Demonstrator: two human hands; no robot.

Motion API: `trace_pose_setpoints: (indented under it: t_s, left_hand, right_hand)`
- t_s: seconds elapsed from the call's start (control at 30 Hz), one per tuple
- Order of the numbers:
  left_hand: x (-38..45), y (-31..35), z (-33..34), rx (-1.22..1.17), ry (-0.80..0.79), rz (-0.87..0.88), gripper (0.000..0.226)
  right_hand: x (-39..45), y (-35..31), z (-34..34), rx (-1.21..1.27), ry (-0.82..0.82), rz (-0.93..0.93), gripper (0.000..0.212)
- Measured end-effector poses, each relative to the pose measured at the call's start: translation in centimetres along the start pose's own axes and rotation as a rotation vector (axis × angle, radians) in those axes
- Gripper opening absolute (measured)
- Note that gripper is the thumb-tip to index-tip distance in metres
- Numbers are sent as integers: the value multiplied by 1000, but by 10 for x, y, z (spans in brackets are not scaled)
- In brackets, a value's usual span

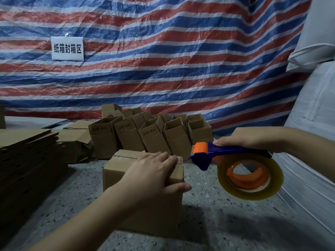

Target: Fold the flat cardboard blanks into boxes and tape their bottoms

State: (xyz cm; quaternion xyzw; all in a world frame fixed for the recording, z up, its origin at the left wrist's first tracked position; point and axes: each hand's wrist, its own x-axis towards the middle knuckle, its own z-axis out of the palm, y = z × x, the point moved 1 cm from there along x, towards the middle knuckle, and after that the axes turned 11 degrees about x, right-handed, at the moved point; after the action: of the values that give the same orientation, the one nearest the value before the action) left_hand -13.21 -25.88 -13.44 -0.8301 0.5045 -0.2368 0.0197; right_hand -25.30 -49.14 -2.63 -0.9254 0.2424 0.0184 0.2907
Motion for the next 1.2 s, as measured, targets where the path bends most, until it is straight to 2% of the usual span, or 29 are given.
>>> trace_pose_setpoints:
  t_s: [0.13, 0.23, 0.33, 0.6, 0.83, 0.97, 1.03, 1.2]
  left_hand:
    - [0, 1, 0, -7, -40, 2, 97]
    - [-1, 3, -1, 7, -30, 12, 90]
    - [-2, 4, 0, 19, -43, 4, 92]
    - [-2, 5, -5, 14, -112, 8, 94]
    - [-3, 7, -9, 37, -135, 18, 93]
    - [-4, 7, -8, 32, -112, 13, 90]
    - [-5, 7, -8, 31, -104, 8, 90]
    - [-4, 8, -10, 31, -125, 1, 90]
  right_hand:
    - [-4, 6, 4, 12, -18, -11, 85]
    - [-5, 9, 9, 21, -23, 0, 84]
    - [-6, 10, 8, 47, -39, -7, 88]
    - [-6, 8, 21, -48, -29, -43, 68]
    - [-11, 13, 19, -16, -9, -68, 81]
    - [-13, 21, 13, -9, -10, -63, 79]
    - [-11, 20, 14, -59, -1, -63, 80]
    - [-9, -2, 28, -368, 112, -67, 68]
